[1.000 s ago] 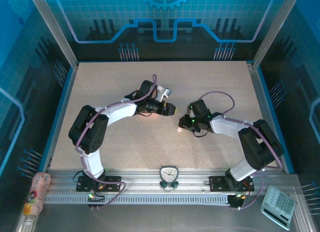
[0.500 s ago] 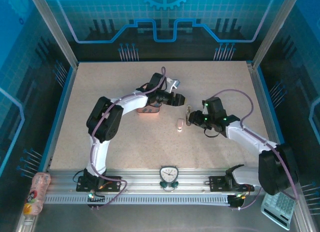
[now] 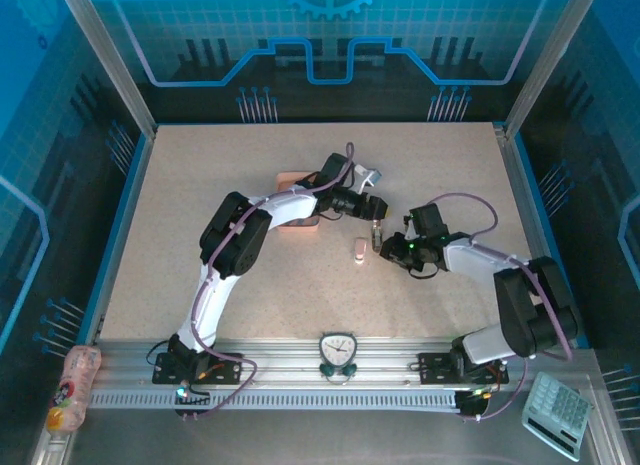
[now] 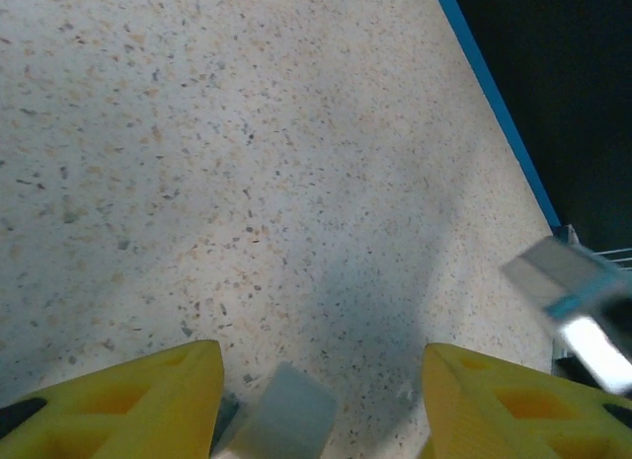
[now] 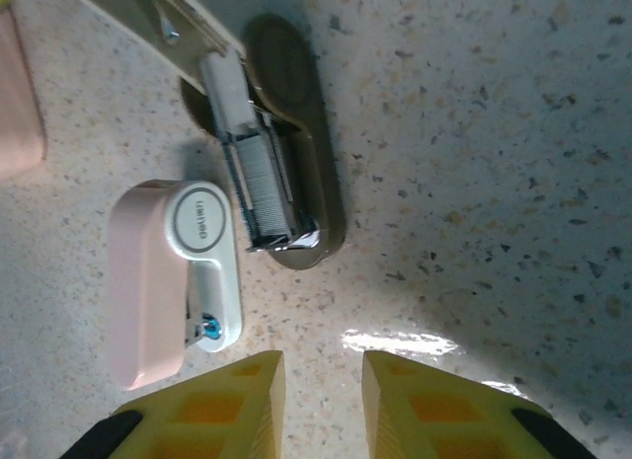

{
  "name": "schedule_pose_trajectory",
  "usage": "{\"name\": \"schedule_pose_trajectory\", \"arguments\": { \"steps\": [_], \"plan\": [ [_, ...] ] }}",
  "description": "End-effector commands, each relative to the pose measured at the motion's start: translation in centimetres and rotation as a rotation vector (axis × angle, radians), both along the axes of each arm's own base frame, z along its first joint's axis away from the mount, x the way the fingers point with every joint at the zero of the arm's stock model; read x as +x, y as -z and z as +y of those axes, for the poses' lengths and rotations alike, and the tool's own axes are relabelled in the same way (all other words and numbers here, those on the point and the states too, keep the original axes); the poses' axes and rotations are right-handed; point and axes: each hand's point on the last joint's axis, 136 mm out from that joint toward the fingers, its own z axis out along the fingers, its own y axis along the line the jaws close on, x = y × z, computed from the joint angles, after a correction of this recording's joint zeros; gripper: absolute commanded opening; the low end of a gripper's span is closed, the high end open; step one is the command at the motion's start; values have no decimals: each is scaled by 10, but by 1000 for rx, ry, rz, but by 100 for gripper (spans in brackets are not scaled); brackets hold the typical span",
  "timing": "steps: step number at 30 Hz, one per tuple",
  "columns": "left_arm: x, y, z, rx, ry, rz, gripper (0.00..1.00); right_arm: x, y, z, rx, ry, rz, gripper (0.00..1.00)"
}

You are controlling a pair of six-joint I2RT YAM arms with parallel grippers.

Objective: Load the staples into the stapler

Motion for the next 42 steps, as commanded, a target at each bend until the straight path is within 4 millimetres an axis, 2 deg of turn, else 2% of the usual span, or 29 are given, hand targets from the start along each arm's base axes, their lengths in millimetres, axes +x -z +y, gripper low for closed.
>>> {"name": "schedule_pose_trajectory", "arguments": {
  "steps": [1, 6, 11, 14, 21, 25, 27, 29, 34, 38, 42],
  "plan": [
    [-8, -12, -10, -71, 69, -9, 53, 2, 6, 2, 26, 5, 10, 26],
    [-21, -26, -13, -151, 125, -34, 49, 2, 13, -3, 5, 15, 16, 24],
    [-37, -26, -15, -173, 189, -33, 47, 2, 13, -7, 0, 17, 13, 24],
    [-45, -20, -13, -141, 211, -39, 45, -1, 5, -10, -7, 10, -1, 26],
    [-59, -4, 1, -20, 243, -55, 44, 0, -35, -20, -33, 21, -87, 33],
    [-53, -18, 5, -13, 187, -75, 51, 12, -52, -16, -20, 7, -124, 36],
    [-48, -30, 7, -32, 150, -79, 55, 17, -51, -12, -17, -5, -112, 38],
    [-40, -37, 12, -37, 99, -78, 58, 22, -48, -10, -15, -12, -105, 39],
    [-21, -54, 32, -50, -25, -99, 59, 37, -44, -4, -17, -33, -96, 39],
    [-17, -59, 45, -45, -61, -113, 59, 48, -36, -3, -27, -44, -83, 38],
    [-16, -62, 53, -38, -82, -113, 59, 52, -16, 0, -28, -55, -45, 35]
  ]
}}
